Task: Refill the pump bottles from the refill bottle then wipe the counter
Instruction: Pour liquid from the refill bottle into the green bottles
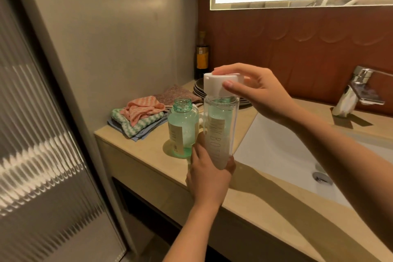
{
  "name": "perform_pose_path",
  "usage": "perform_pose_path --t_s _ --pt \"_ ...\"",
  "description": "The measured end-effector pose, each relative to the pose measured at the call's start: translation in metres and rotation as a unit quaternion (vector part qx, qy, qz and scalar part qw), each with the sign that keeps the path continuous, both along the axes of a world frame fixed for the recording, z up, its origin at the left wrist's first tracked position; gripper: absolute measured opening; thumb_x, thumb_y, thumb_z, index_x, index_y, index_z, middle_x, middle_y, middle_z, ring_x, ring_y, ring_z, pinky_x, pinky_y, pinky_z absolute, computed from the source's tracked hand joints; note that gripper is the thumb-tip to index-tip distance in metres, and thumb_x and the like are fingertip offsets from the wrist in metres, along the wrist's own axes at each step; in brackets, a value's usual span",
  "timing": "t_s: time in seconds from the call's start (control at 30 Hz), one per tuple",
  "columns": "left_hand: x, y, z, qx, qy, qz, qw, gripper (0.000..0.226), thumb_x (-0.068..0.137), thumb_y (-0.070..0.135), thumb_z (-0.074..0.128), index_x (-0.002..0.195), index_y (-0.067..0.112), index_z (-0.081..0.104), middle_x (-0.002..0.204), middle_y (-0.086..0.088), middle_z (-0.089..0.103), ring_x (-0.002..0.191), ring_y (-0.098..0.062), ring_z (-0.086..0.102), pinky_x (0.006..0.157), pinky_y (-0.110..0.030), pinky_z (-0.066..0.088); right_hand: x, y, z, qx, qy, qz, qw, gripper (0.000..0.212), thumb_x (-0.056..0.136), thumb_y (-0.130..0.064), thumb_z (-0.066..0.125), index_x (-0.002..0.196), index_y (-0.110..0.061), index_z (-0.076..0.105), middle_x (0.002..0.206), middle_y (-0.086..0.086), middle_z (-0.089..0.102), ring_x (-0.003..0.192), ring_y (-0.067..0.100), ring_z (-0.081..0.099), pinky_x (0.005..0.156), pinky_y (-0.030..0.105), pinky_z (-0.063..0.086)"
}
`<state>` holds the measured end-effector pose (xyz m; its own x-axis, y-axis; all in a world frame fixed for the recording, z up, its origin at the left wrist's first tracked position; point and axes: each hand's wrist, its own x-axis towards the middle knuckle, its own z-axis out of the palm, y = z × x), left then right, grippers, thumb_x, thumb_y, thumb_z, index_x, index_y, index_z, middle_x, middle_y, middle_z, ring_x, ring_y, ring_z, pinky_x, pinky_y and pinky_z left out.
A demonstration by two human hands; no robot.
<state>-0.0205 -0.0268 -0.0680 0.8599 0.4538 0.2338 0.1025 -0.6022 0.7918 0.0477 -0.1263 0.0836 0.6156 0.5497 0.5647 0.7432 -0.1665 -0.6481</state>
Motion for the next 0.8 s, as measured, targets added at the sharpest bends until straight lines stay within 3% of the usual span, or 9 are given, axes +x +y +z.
perform_pose_path --t_s 0.07,0.17,0.37,0.5,0.6,0.73,0.8 --pt "0.0 0.0 -0.001 -0.004 -0.001 0.0 1.0 0.092 0.081 0.049 0.065 0.149 0.02 0.01 0.153 0.003 0.026 0.135 -0.022 0.034 0.108 -0.043 0.033 -0.001 0.0 -0.001 0.034 0.037 0.017 0.999 0.026 0.084 -0.021 0.062 0.11 -0.017 0.063 0.109 -0.002 0.063 0.094 0.003 0.062 0.071 0.017 0.051" --pt "0.0 -0.001 0.0 0.005 0.009 0.008 1.0 0.088 0.081 0.051 0.063 0.147 0.016 0.015 0.15 0.0 0.03 0.133 -0.024 0.037 0.106 -0.043 0.035 -0.001 0.003 -0.003 0.077 0.048 0.009 0.996 0.027 0.078 -0.017 0.069 0.104 -0.015 0.065 0.104 -0.002 0.065 0.093 0.006 0.064 0.072 0.019 0.052" --pt "0.0 -0.001 0.0 0.005 0.018 0.015 1.0 0.086 0.082 0.053 0.062 0.147 0.015 0.019 0.148 -0.002 0.033 0.132 -0.024 0.038 0.107 -0.039 0.035 -0.002 0.017 -0.013 0.117 0.009 -0.092 0.989 0.043 0.061 -0.042 0.077 0.093 -0.019 0.062 0.103 0.001 0.058 0.094 0.009 0.059 0.067 0.019 0.052" --pt "-0.003 -0.001 0.001 0.011 0.03 0.004 0.999 0.079 0.085 0.056 0.057 0.145 0.018 0.021 0.139 -0.004 0.042 0.125 -0.024 0.045 0.1 -0.035 0.037 -0.004 0.028 -0.016 0.059 -0.105 -0.201 0.972 0.052 0.058 -0.065 0.069 0.094 -0.028 0.058 0.101 -0.004 0.047 0.103 0.015 0.046 0.078 0.029 0.051" --pt "-0.003 0.0 -0.001 -0.008 -0.027 0.007 1.0 0.086 0.08 0.053 0.063 0.148 0.027 0.016 0.145 0.001 0.04 0.123 -0.023 0.049 0.097 -0.038 0.043 -0.004 0.028 -0.02 0.038 -0.13 -0.225 0.965 0.051 0.072 -0.069 0.052 0.103 -0.031 0.064 0.103 -0.005 0.041 0.105 0.013 0.038 0.088 0.035 0.046" --pt "-0.003 0.0 -0.001 0.013 -0.035 0.002 0.999 0.093 0.082 0.056 0.061 0.151 0.018 0.011 0.153 0.0 0.027 0.134 -0.023 0.038 0.102 -0.043 0.039 0.0 0.019 -0.01 0.021 -0.07 -0.139 0.988 0.045 0.087 -0.052 0.035 0.125 -0.036 0.053 0.131 -0.007 0.046 0.123 0.005 0.035 0.097 0.019 0.028" --pt "-0.001 0.0 -0.002 0.023 -0.025 0.003 0.999 0.093 0.083 0.057 0.059 0.15 0.016 0.009 0.154 0.001 0.024 0.136 -0.023 0.034 0.104 -0.043 0.037 0.003 0.012 0.001 -0.01 -0.002 -0.06 0.998 0.049 0.086 -0.045 0.038 0.133 -0.034 0.044 0.139 -0.013 0.043 0.121 -0.006 0.04 0.09 0.003 0.03"
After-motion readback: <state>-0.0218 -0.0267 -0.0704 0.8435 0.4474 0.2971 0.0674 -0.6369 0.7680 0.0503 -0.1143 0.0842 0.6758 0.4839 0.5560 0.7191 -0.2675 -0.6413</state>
